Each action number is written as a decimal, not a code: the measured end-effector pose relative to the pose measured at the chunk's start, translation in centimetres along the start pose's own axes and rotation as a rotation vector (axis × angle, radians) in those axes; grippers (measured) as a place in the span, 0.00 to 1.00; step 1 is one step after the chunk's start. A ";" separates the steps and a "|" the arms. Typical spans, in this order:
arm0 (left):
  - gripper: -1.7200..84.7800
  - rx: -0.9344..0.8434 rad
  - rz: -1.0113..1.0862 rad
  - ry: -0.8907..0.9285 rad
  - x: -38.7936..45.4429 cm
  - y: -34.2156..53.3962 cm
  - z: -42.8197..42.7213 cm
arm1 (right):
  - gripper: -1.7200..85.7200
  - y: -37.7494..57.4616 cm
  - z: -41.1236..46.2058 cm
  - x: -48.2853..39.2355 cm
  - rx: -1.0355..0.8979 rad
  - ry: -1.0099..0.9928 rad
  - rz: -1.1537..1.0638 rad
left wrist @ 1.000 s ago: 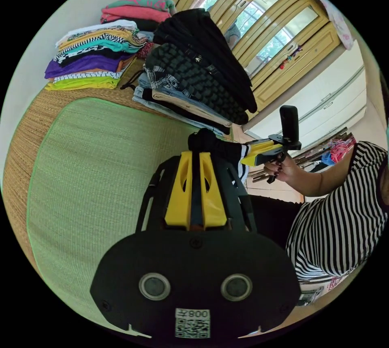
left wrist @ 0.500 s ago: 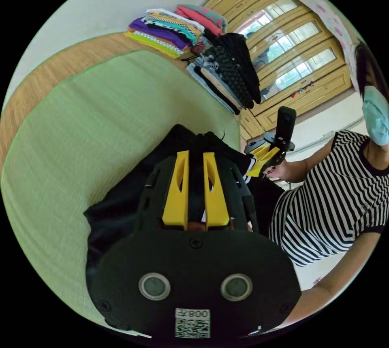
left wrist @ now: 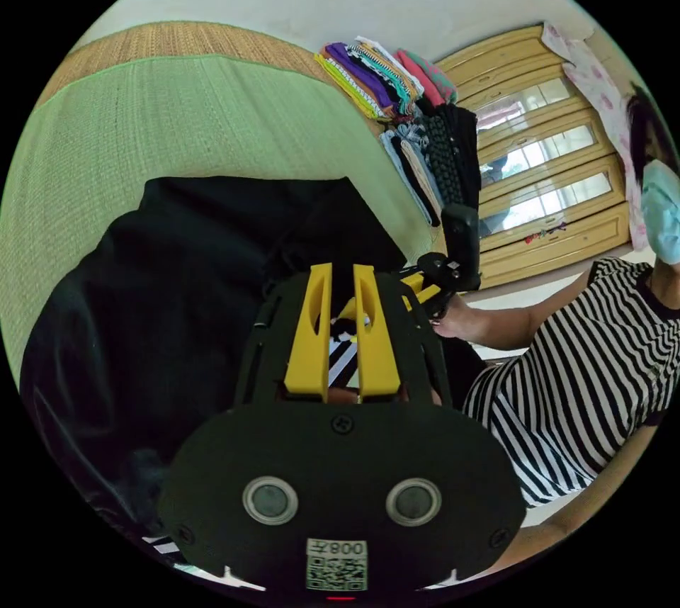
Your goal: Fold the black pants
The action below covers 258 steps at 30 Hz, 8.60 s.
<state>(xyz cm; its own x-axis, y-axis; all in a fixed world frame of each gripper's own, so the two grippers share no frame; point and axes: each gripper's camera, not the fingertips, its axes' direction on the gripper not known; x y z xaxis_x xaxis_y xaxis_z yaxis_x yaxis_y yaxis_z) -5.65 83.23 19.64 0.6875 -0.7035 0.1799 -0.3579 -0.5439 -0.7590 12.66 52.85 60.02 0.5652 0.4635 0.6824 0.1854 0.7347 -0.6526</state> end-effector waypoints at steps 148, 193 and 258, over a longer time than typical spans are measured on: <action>0.05 0.819 -0.635 0.192 -0.9 60.1 -31.7 | 0.04 -28.9 11.0 -8.4 0.066 -0.091 0.197; 0.02 0.523 -0.575 -0.387 8.7 50.6 -39.5 | 0.02 -35.1 19.6 -11.7 -0.120 0.196 -0.206; 0.02 0.127 -0.003 -0.387 17.3 13.1 -22.8 | 0.02 -20.6 2.2 5.2 0.129 0.003 0.175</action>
<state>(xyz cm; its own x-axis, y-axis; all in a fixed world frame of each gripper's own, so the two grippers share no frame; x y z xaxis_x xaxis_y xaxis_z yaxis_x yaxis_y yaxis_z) -12.84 53.50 27.12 0.8842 -0.4646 -0.0477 -0.2910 -0.4682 -0.8343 10.02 41.18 77.73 0.5820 0.5885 0.5612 -0.0203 0.7004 -0.7134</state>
